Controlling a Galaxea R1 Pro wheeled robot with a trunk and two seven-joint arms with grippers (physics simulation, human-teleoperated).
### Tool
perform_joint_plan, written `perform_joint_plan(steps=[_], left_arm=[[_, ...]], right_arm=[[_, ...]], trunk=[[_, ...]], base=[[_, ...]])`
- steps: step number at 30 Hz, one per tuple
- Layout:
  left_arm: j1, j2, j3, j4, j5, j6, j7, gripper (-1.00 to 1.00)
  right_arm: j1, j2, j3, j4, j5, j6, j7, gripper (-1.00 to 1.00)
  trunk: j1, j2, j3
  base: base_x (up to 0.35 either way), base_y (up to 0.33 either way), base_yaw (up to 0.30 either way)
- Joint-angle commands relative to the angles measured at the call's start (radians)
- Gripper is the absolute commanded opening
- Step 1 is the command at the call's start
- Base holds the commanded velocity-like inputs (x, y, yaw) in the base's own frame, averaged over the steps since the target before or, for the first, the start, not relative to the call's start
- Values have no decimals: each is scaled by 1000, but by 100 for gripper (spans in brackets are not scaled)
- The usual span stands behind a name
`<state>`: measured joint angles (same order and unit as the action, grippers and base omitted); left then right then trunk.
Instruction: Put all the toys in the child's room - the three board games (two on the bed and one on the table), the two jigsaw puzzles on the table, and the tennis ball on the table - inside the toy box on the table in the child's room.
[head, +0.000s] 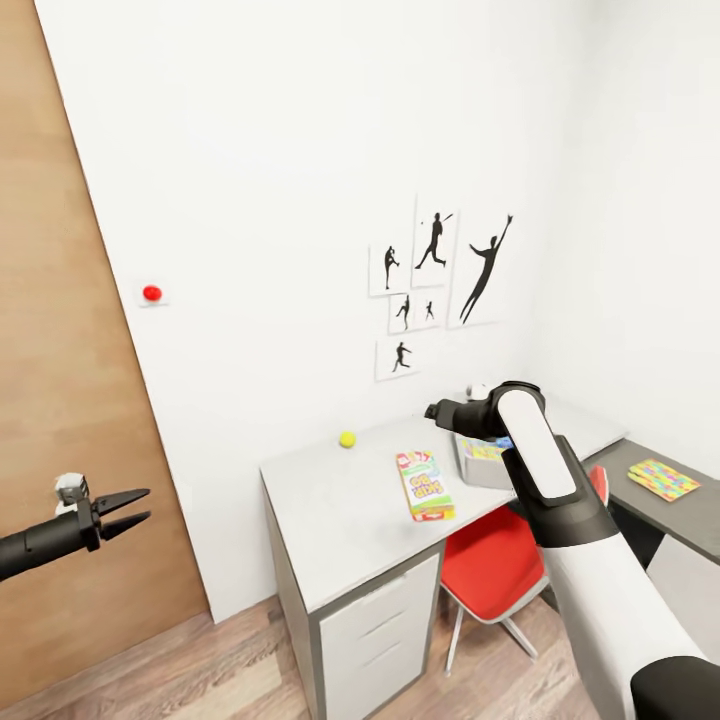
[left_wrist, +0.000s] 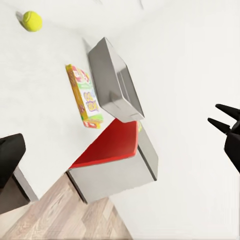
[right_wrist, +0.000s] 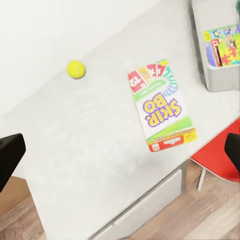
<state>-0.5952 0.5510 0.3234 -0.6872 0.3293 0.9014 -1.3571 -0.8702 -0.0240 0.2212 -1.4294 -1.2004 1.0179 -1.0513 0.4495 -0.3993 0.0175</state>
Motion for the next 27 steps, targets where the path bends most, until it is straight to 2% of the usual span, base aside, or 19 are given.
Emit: perform_joint_plan(steps=[1,10,19,27], left_arm=[[0,0,0,0,2,10,-2,100],[0,1,0,0,2,10,-2,100],[0,1,0,0,2,9,-2,100],[0,0,0,0,2,8,-2,100]], right_arm=[[-1,-1,2,0,-8,5,-10,100],[0,1,5,0,-8,8,-10,100],[0,2,15,0,-5,9,-12,100],[-2,3,15,7,-7,11,-12,100]], trunk=[[0,-1,0],[0,-1,-3],[0,-1,-4],[0,-1,-16]], base=[[34,1,-267],[109,103,-238],[107,35,-28],[92,11,-1]])
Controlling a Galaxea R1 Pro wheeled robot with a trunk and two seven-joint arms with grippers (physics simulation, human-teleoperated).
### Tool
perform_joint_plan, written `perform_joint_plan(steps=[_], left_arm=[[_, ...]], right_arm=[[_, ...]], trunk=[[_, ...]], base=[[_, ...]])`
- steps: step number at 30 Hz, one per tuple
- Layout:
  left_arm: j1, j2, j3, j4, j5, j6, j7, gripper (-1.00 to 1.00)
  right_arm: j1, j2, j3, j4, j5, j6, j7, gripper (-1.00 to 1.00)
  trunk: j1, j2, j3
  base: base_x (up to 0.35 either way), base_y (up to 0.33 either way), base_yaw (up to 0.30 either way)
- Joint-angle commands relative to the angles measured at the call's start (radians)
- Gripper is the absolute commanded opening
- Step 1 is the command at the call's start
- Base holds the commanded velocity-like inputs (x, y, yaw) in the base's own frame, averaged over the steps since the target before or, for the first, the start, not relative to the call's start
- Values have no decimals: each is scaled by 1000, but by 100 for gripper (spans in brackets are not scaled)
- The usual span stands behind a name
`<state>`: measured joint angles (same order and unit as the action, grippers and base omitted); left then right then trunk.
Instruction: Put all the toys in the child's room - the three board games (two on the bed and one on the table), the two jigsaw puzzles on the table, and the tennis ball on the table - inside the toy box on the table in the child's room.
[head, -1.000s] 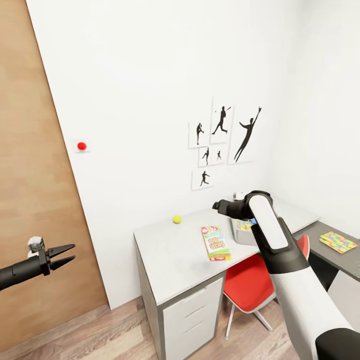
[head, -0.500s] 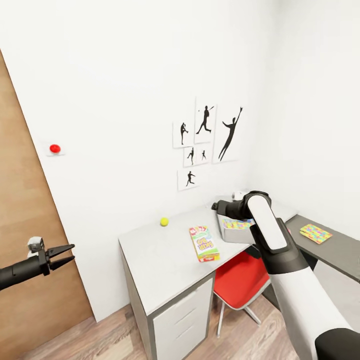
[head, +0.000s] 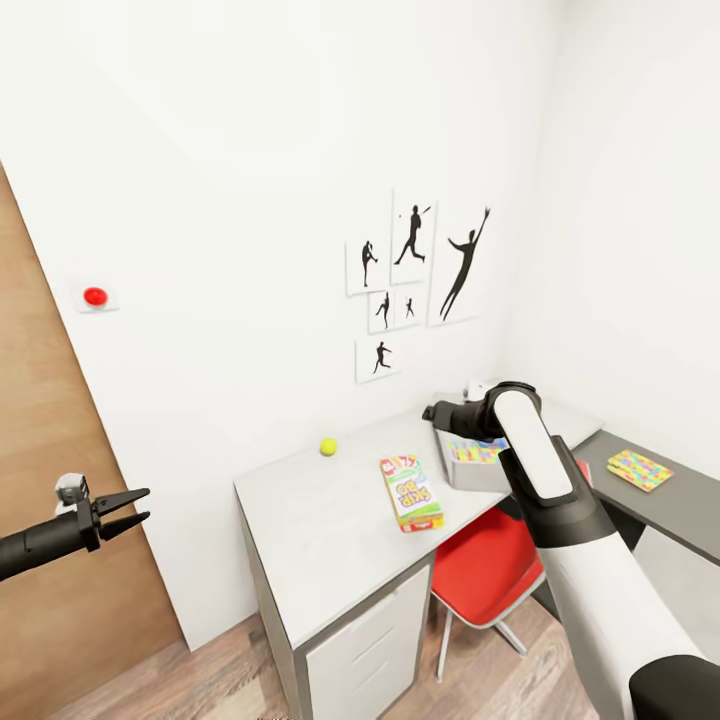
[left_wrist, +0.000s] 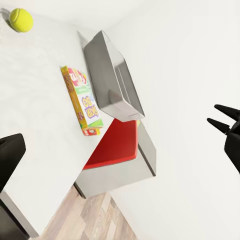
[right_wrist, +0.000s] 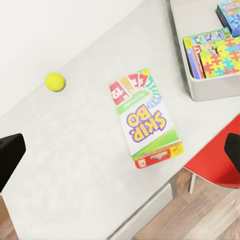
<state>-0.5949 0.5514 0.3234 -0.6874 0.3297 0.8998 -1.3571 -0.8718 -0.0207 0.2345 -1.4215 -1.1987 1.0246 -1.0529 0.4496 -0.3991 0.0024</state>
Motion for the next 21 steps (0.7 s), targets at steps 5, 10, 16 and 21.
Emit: perform_joint_plan(steps=[5,10,16,21], left_arm=[[0,-1,0,0,2,9,-2,100],[0,-1,0,0,2,8,-2,100],[0,-1,0,0,2,8,-2,100],[0,-1,0,0,1,8,-2,100]], right_arm=[[-1,-1,2,11,-9,4,-10,100],[-1,-1,2,12,-8,3,-10,100],[-1,-1,3,12,-7,3,-10,100],[-1,-1,2,13,-7,4,-10,100]], trunk=[[0,-1,-9],[0,-1,-14],[0,-1,-15],[0,-1,-20]], base=[[8,1,0],[1,0,0],[0,0,0],[0,23,0]])
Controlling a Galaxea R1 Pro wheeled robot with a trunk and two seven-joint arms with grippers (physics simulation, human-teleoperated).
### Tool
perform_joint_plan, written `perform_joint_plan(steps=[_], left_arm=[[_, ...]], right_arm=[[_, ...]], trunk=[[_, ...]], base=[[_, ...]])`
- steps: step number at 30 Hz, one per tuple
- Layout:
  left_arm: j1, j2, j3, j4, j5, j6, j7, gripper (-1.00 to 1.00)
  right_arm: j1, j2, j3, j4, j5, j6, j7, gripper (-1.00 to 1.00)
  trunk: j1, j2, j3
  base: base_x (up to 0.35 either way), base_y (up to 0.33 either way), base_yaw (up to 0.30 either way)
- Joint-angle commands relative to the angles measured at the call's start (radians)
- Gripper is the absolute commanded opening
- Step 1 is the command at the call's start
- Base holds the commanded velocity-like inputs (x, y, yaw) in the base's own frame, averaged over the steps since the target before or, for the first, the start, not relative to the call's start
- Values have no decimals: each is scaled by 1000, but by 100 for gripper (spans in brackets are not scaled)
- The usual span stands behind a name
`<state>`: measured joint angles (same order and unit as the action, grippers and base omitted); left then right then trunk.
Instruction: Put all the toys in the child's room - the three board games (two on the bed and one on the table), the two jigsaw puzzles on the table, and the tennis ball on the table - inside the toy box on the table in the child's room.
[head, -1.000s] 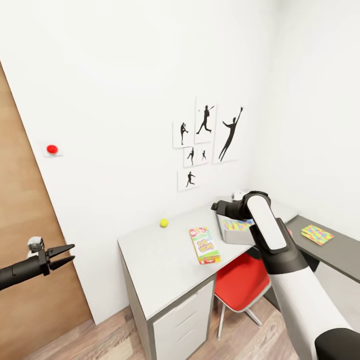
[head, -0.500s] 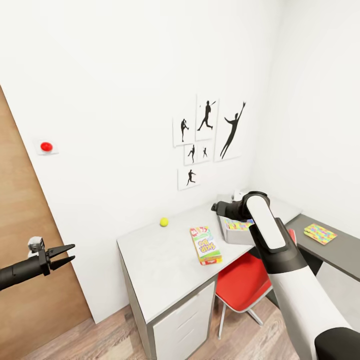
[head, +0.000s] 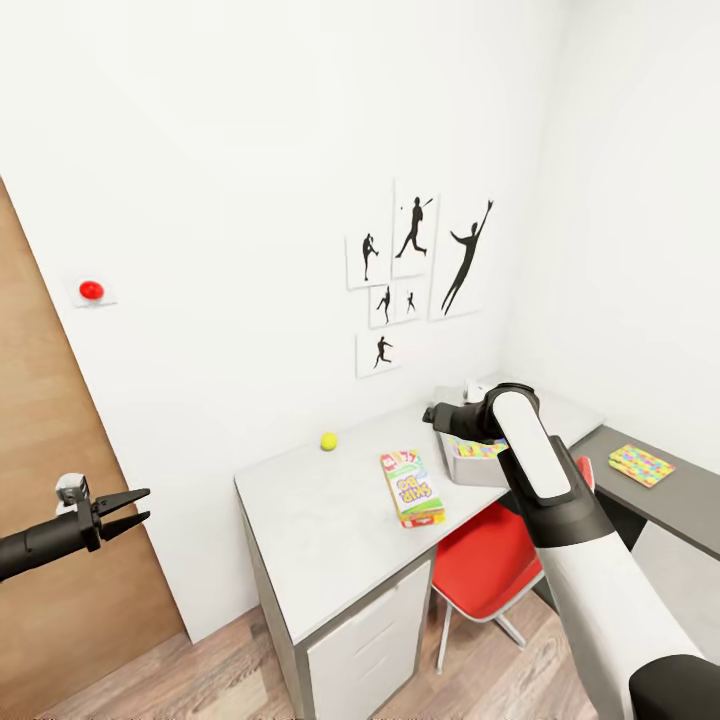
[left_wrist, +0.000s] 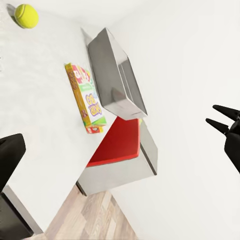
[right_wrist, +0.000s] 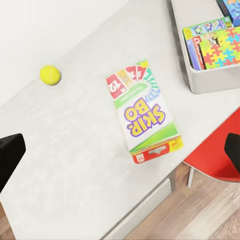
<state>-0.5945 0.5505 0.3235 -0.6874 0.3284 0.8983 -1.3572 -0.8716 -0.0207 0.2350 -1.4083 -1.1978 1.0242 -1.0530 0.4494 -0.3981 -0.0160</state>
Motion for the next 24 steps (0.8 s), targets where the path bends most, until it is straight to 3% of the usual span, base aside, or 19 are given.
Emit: perform_joint_plan(steps=[1,24], left_arm=[[-1,0,0,0,2,10,-2,100],[-1,0,0,0,0,10,-2,100]], right_arm=[[-2,-1,2,0,-9,5,-10,100],[-3,-1,3,5,-8,4,-10,100]], trunk=[[1,-2,-3],[1,-2,-19]], base=[[0,104,0],[0,45,0]])
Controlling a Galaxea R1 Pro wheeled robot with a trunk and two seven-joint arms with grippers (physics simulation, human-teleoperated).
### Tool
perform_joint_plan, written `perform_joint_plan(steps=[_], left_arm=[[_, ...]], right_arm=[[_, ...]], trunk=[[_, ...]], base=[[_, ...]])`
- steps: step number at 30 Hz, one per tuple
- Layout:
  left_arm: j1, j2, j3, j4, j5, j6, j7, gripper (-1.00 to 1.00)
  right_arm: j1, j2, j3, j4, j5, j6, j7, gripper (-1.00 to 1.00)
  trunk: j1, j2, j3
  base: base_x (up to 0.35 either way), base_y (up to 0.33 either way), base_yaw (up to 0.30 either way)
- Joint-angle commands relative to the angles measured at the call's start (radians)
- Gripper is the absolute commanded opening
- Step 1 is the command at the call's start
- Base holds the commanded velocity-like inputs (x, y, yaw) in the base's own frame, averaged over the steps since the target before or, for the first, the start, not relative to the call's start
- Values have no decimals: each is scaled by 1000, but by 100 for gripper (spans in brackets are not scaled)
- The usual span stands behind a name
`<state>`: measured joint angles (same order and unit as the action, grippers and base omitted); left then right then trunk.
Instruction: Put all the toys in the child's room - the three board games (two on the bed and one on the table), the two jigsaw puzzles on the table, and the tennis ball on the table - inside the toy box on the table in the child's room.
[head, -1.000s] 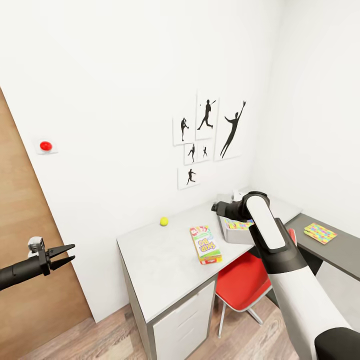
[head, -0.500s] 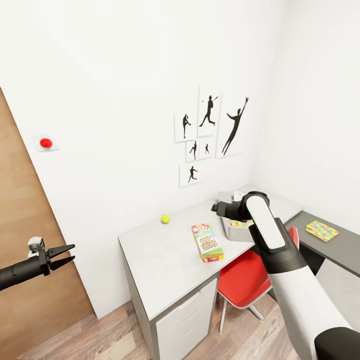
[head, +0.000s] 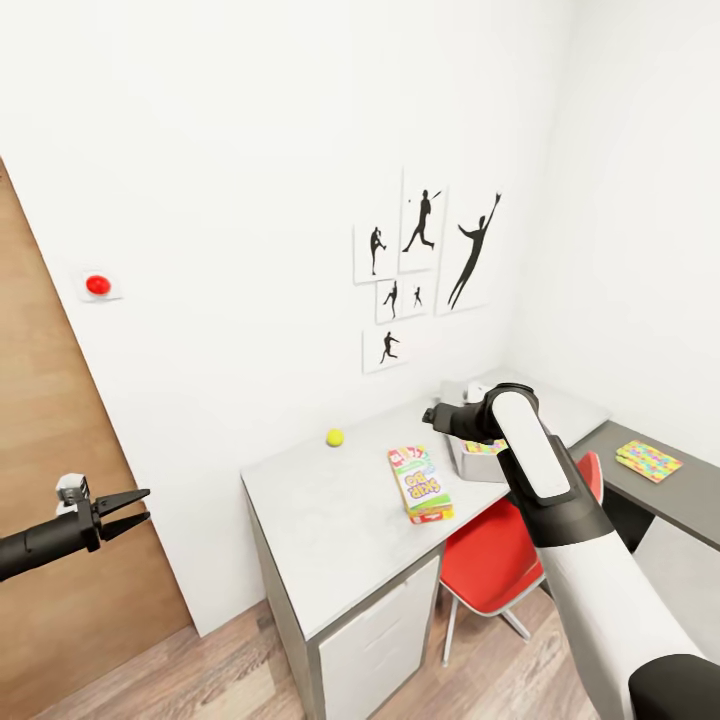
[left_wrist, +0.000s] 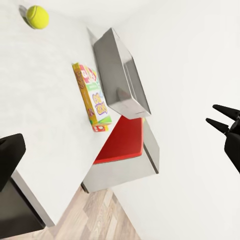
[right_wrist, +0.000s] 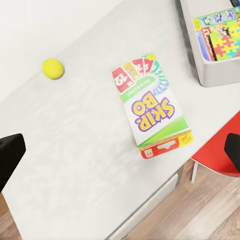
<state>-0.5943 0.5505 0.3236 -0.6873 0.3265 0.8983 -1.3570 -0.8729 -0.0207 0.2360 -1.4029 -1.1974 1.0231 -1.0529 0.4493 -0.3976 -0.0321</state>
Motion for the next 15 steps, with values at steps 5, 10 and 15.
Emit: perform_joint_plan(steps=[5,10,15], left_arm=[[-1,0,0,0,2,9,-2,100],[-1,0,0,0,2,9,-2,100],[-1,0,0,0,2,9,-1,100]], right_arm=[[-1,-1,2,-1,-8,5,-10,100],[-2,-1,2,-1,-8,5,-10,100],[-2,-1,2,-1,-8,6,-10,100]], trunk=[[1,-2,-2],[1,-2,-3],[1,-2,-6]], base=[[0,14,0],[0,3,0],[0,0,0]])
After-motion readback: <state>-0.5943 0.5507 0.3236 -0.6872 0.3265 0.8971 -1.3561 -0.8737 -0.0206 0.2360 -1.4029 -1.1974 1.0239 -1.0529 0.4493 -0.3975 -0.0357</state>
